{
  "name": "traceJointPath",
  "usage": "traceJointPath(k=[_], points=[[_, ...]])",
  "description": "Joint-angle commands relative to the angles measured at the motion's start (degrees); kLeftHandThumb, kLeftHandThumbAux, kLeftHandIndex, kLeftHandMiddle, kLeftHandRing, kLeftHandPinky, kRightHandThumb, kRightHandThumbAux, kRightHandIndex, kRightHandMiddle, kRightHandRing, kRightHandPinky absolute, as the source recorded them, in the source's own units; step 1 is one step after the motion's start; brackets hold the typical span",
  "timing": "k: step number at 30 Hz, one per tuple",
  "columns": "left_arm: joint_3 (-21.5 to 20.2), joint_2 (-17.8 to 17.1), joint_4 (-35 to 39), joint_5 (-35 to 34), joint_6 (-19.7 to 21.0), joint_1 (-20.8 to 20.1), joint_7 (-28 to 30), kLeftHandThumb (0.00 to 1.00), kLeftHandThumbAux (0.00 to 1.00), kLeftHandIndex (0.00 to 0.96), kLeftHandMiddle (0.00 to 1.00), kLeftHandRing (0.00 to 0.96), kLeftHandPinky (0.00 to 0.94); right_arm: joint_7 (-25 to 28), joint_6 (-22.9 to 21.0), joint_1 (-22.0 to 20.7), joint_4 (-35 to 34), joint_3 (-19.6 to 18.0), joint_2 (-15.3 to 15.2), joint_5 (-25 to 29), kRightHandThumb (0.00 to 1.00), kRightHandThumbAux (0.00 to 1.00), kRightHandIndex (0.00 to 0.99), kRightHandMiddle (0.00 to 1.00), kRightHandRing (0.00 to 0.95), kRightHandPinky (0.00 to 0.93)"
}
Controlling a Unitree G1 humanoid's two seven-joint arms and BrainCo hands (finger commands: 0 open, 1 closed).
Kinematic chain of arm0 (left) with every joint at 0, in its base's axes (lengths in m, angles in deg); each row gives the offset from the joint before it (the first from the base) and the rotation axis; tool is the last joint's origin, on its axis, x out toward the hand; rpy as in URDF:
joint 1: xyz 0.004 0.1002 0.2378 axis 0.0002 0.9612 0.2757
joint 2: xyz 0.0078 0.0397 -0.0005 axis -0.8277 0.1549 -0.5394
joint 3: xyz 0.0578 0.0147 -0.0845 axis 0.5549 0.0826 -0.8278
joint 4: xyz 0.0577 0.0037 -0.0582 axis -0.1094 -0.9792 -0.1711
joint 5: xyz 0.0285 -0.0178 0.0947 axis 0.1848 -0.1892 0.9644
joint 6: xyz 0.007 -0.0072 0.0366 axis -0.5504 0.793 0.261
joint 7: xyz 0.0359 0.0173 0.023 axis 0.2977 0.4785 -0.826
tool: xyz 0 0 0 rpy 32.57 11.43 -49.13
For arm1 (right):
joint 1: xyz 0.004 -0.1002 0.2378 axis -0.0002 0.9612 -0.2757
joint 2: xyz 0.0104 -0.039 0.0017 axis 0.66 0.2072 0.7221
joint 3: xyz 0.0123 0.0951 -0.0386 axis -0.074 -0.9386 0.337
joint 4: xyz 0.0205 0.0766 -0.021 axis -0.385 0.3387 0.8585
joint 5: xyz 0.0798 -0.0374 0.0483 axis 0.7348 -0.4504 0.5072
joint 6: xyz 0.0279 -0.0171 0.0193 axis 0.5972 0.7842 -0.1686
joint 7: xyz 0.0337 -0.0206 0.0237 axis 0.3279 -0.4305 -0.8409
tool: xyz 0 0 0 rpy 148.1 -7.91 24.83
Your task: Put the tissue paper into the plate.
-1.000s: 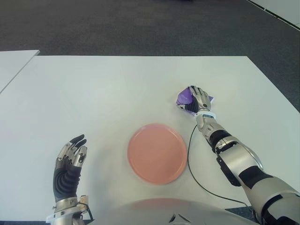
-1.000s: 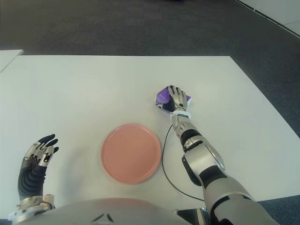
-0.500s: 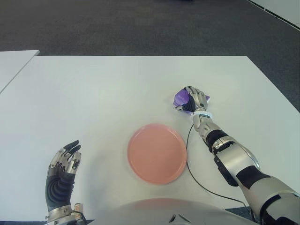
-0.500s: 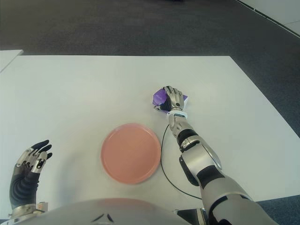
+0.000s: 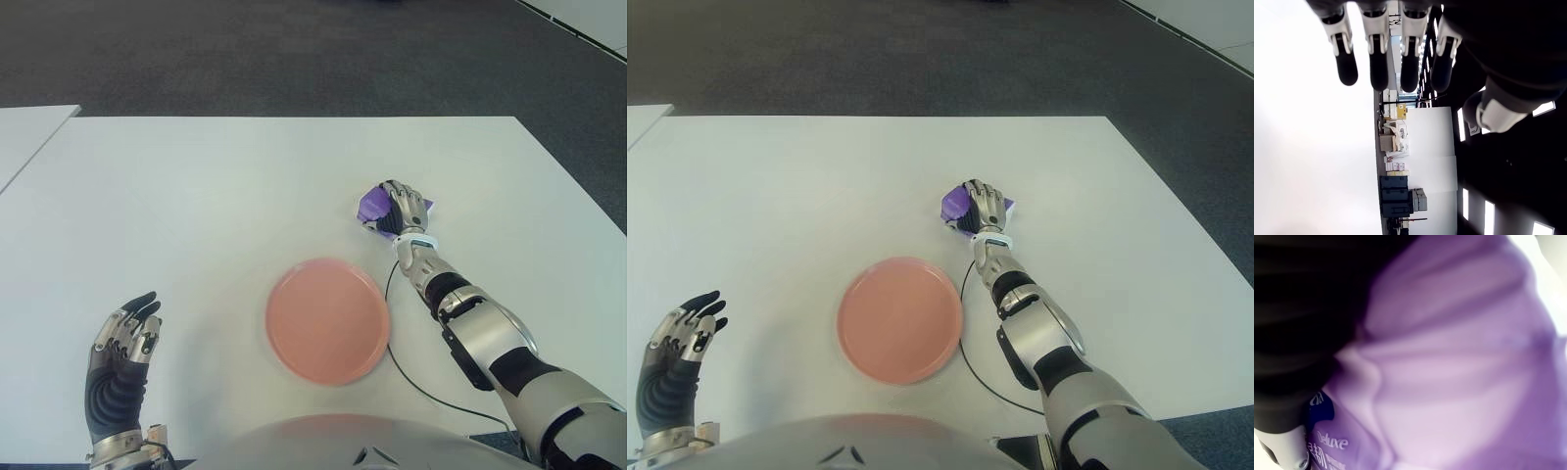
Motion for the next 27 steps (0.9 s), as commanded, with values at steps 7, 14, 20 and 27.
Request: traceJointPath(k=[7,14,20,27], points=[[0.40,0.80,0.08,0.13,0.49,0.37,0.48,0.262,0.554,0.279,0.238,0.239,0.250,5.87,0.98,10.20,5.16,1.21,5.24,-0.01,0.699,0.721,0.439,0.792,0.770,0.721],[1.09,1.41,-0.34,1.21,0.97,-0.72,-0.10,0.276,0.564,0.283,0.239,0.242,0.263,5.49,0.93,9.59,5.24,1.39,4.50,-0.50,0.700,0.721,0.439,0.800,0.772,0.721],[1.92,1.96,-0.83,2.06,1.18,-1.79,-0.32,0.277,0.565,0.280,0.239,0.244,0.265,5.21,1.57,7.63,4.89,1.61,3.11,-0.93,0.700,0.721,0.439,0.797,0.770,0.705],[3.20,1.84,-2.16,2.14,1.33,-3.38,-0.19,0.269,0.554,0.283,0.243,0.249,0.268,2.16,3.93,3.49,4.01,3.34,0.46,-2.83,0.698,0.723,0.439,0.789,0.765,0.696]])
